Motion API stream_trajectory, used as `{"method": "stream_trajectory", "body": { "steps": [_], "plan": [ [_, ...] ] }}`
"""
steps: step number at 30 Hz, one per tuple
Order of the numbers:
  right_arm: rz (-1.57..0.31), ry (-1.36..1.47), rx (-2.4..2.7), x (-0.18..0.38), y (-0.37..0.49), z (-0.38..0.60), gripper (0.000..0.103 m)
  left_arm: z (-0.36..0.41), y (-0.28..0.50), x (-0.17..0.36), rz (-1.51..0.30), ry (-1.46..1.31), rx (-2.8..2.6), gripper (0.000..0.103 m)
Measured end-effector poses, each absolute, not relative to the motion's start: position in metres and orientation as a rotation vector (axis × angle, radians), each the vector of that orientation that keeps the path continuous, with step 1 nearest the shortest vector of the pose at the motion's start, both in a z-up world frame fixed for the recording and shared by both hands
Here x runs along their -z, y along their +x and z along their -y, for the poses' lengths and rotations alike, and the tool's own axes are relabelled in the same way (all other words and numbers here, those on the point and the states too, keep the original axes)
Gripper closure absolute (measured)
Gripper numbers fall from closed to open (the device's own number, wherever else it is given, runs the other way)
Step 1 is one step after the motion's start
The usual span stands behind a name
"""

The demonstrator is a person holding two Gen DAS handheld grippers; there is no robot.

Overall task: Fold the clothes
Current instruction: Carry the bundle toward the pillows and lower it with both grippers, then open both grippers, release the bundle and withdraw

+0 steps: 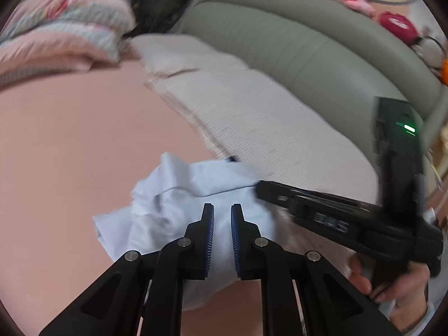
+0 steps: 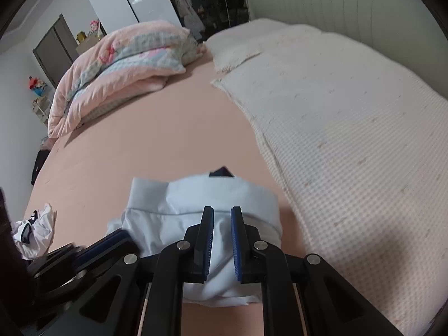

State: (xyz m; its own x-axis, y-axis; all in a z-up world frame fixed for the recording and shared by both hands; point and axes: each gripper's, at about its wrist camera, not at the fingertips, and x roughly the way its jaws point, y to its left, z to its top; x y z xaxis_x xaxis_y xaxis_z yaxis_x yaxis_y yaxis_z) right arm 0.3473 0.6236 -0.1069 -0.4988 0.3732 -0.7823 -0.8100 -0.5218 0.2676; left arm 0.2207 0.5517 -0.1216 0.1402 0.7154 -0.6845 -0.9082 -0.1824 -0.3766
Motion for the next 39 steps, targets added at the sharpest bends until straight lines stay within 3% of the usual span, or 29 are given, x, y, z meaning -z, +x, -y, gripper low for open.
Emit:
{"method": "stream_trajectory", "body": {
  "steps": [4,11,21,22,24,26,27,29,30,31,39],
  "plan": [
    [-0.803,-0.913,-2.024,0.119,0.35,-0.628,0.093,-0.547,0.206,0.146,-0.305,-0.996,-1.523,0.095],
    [-0.932,-0.881,-1.973,0.139,0.369,-0.644,0.093,-0.527,0.209,0.149,-0.33,-0.951,-1.52,0.096],
    [-0.789,-0.961,-1.938,0.128,0.359,-0.632,0.091,-0.513,0.206,0.136,-0.273,-1.012,-1.521,0.096],
    [-0.795,-0.959,-1.937,0.125,0.36,-0.631,0.088,-0.511,0.207,0.133,-0.274,-1.015,-1.516,0.096],
    [-0.819,-0.945,-1.943,0.117,0.363,-0.626,0.072,-0.509,0.209,0.127,-0.294,-1.016,-1.495,0.095],
    [-0.834,-0.921,-1.948,0.108,0.367,-0.621,0.033,-0.508,0.213,0.12,-0.339,-1.044,-1.49,0.09],
    [-0.824,-0.891,-1.951,0.099,0.37,-0.614,0.026,-0.508,0.214,0.118,-0.363,-1.064,-1.489,0.08],
    [-0.793,-0.846,-1.942,0.084,0.376,-0.6,0.02,-0.504,0.216,0.11,-0.363,-1.079,-1.475,0.04],
    [-0.78,-0.838,-1.931,0.077,0.378,-0.592,0.019,-0.501,0.217,0.106,-0.363,-1.083,-1.471,0.011],
    [-0.77,-0.836,-1.916,0.069,0.381,-0.584,0.018,-0.496,0.218,0.1,-0.359,-1.066,-1.478,0.008],
    [-0.699,-0.855,-1.842,0.033,0.4,-0.529,0.017,-0.458,0.232,0.061,-0.418,-0.982,-1.501,0.008]
  ]
}}
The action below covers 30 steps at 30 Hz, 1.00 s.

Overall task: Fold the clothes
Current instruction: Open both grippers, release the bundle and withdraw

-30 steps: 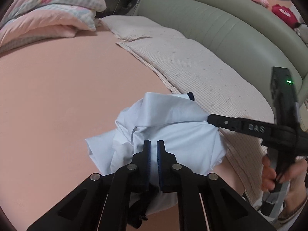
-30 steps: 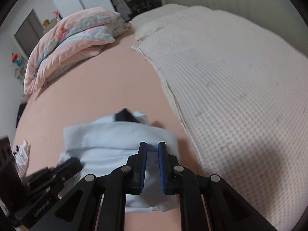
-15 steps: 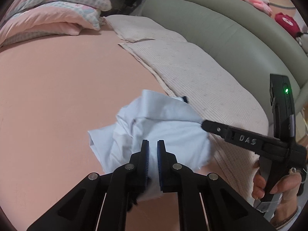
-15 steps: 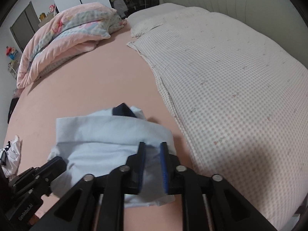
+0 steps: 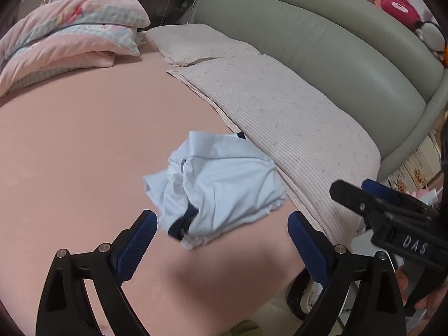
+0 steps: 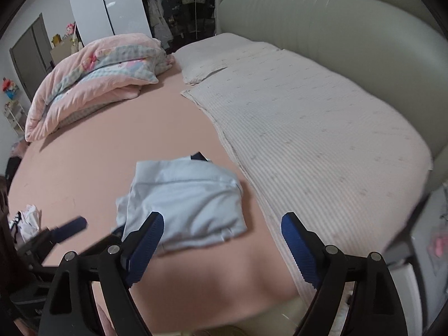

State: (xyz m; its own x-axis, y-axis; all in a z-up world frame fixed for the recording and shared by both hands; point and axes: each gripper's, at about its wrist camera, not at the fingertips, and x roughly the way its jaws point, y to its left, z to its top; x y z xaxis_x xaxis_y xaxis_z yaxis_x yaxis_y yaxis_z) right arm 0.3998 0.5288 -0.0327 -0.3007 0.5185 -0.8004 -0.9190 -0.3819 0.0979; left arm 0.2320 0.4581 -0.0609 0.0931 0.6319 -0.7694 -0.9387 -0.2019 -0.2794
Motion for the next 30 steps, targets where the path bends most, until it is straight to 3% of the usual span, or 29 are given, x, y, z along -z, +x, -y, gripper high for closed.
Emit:
{"method": "stream_trajectory", "body": {
  "steps": [15,30],
  "plan": [
    [-0.641,-0.843,-1.787,-0.013,0.432,-0.432,0.017,-0.383,0.255,0.001,-0.458,-0.871,-1.587,0.008],
    [-0.683,-0.758,-1.741,-0.048,0.459,-0.353,0.017,-0.328,0.252,-0.008,-0.513,-0.798,-1.639,0.008]
  ]
}}
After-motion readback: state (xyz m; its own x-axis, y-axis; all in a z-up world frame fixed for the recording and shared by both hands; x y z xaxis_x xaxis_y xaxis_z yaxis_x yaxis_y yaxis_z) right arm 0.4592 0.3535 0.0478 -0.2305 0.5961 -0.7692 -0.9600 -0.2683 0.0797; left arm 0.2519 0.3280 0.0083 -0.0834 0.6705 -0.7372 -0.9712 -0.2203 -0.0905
